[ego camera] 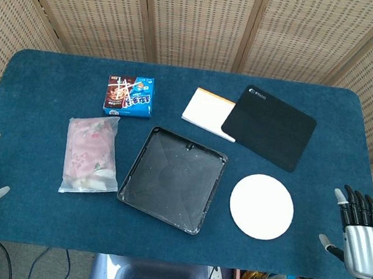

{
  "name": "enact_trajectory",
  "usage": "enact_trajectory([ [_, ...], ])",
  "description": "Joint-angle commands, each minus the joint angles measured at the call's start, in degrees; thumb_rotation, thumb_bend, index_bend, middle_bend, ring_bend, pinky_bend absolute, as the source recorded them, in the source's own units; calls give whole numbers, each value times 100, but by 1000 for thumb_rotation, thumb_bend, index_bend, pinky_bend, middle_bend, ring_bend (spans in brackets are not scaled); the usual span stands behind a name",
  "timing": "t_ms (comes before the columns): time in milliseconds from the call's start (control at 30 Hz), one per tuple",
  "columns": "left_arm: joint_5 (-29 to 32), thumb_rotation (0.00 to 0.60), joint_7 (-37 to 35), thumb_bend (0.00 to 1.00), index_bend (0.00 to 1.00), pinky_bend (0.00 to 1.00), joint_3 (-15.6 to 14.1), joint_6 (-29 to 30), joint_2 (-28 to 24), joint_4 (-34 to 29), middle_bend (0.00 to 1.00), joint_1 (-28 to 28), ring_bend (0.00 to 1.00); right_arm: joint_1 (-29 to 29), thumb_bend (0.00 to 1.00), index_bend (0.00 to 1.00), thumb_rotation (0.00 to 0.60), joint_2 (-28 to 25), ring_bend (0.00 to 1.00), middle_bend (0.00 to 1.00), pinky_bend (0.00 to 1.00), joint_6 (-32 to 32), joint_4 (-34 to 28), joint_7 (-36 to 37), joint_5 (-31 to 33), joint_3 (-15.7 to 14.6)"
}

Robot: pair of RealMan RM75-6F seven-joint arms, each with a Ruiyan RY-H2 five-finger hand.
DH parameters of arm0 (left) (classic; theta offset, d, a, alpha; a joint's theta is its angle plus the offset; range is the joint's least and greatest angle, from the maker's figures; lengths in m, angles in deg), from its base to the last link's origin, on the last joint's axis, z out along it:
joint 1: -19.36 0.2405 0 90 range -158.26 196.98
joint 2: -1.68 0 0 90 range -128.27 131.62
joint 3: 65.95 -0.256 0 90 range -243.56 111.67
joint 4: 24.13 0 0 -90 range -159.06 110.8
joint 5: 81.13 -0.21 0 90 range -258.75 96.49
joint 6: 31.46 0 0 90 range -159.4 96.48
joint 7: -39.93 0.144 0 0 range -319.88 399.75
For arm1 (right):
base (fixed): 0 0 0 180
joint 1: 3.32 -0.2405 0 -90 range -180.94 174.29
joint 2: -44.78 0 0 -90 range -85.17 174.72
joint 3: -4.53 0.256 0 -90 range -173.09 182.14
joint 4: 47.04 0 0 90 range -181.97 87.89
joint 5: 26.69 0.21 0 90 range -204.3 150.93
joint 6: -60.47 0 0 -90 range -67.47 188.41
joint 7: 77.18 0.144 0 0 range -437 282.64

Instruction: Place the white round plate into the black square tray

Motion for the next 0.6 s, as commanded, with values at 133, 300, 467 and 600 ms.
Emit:
enact_trajectory([
  [133, -104, 600, -26, 0, 0, 0, -34, 46, 19, 86, 0, 30, 0, -6, 0, 0, 600, -13, 0, 0, 0, 58, -24, -54, -43, -57],
  [300, -36, 600, -8, 0, 0, 0, -7, -13, 38, 91, 0, 9, 0, -329, 0, 46, 600, 224, 0, 0, 0, 309, 473, 324, -944, -426],
  [467, 64, 600, 131, 0, 0, 0, 22, -107, 85, 79, 0, -31, 0, -648, 0, 116, 600, 927, 0, 0, 0, 451, 1519, 661, -1596, -683],
  [600, 93, 600, 205, 0, 0, 0, 36, -124, 114, 71, 0, -42, 0, -785, 0, 176, 600, 1297, 0, 0, 11, 565, 1918, 656, -1723, -740],
])
